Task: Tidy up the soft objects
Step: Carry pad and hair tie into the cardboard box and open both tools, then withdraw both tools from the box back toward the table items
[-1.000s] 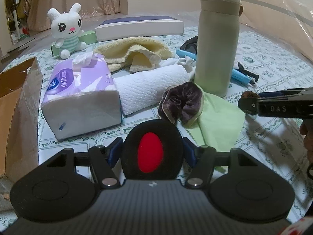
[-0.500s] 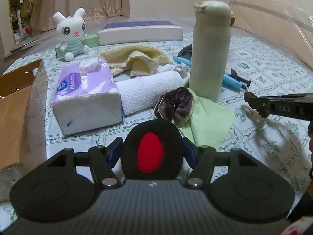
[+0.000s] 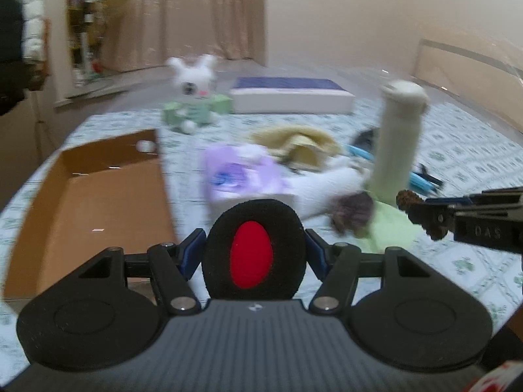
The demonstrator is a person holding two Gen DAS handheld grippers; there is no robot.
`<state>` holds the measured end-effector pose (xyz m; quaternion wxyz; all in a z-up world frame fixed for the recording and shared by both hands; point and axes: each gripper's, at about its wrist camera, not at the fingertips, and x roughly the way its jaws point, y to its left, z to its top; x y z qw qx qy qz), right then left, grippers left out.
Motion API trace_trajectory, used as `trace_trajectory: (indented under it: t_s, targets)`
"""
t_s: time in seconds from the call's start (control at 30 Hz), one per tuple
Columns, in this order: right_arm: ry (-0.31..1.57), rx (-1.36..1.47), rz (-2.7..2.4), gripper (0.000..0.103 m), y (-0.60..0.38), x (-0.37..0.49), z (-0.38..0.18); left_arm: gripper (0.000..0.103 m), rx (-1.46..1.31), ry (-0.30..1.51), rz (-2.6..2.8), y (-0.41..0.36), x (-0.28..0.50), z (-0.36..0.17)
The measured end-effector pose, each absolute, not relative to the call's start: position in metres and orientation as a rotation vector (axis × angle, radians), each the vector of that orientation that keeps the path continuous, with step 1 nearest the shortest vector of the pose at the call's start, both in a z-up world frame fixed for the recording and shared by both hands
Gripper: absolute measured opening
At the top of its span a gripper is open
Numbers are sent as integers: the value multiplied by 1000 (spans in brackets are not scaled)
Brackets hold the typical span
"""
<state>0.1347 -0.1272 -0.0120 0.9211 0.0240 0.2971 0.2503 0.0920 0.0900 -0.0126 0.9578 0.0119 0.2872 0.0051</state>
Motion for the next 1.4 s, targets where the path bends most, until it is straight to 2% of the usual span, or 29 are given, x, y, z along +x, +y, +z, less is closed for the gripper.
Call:
trace_trajectory:
  t_s: [0.43,0.83,0.87,0.9,0.93,1.0,1.03,1.4]
  targets:
    - [587,-1,804,20,19,152,-3,62,1,572,259,222,83,2]
    - [615,-15,889,21,79,168,-20,64,-33,599,288,261,91,-21]
    - [614,-17,890,21,80,169,-20,64,-34,600,288,261,92,-23]
    - [613,-17,890,27,81,168,-21,68,-34,602,289,261,93,-25]
    - [611,-16,892,38,82,169,-21,75,-34,601,288,262,92,-26]
    - [602,-9,897,50,82,166,-22,79,-38,597,296,263,92,-27]
    - [598,-7,898,53,81,167,-23,80,-38,593,299,263,90,-27]
    - [590,4,813,53,46,150,-18,80,-72,565,316,260,70,-19]
